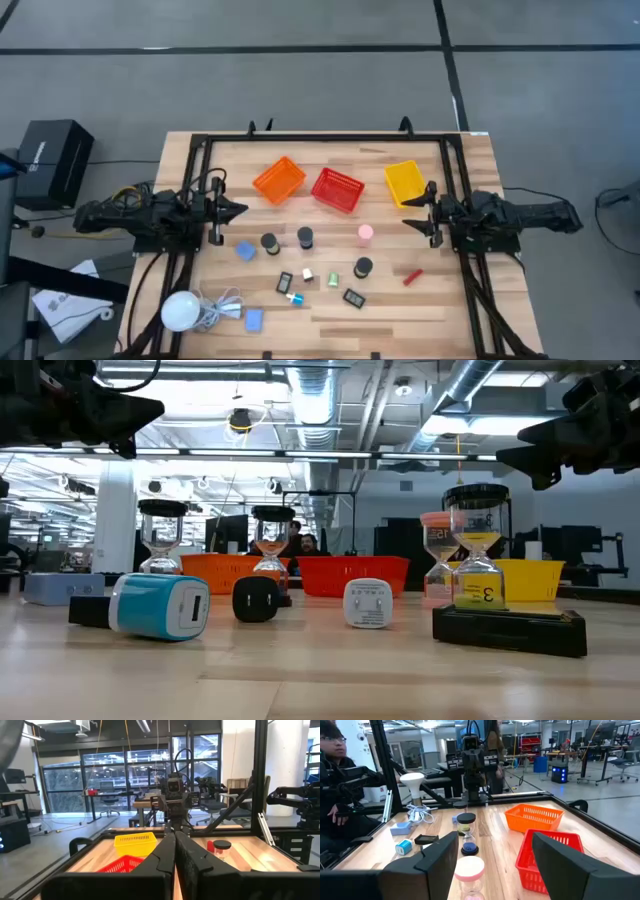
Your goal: Pick & Place Office items
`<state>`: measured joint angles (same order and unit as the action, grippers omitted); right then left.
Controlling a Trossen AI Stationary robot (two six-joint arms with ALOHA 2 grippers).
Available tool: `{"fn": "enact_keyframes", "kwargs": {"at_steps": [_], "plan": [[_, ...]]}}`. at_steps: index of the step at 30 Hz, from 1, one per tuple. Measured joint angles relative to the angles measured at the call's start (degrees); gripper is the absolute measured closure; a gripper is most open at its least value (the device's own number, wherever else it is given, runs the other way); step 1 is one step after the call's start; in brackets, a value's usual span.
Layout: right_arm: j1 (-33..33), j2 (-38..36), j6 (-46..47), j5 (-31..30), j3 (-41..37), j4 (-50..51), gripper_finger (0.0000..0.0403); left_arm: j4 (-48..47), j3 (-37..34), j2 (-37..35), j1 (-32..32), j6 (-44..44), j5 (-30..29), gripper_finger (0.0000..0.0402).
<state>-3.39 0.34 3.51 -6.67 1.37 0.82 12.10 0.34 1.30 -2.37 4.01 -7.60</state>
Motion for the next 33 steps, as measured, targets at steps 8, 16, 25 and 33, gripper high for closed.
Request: {"fn": "enact_keyframes", "kwargs": {"at_steps": [8, 16, 25, 33], "plan": [[0.0, 0.0, 0.0, 0.0, 0.0, 0.0, 0.0159, 0.0, 0.0, 0.0, 0.0, 0.0, 0.0, 0.04], [0.0, 0.0, 0.0, 0.0, 0.0, 0.0, 0.0159, 0.0, 0.0, 0.0, 0.0, 0.0, 0.0, 0.04], [0.0, 0.0, 0.0, 0.0, 0.0, 0.0, 0.0159, 0.8, 0.0, 0.0, 0.0, 0.0, 0.0, 0.04], [0.1, 0.0, -0.8, 0.0, -0.1, -0.4, 0.0159, 2.9, 0.0, 0.0, 0.0, -9.3, 0.6, 0.04]]}}
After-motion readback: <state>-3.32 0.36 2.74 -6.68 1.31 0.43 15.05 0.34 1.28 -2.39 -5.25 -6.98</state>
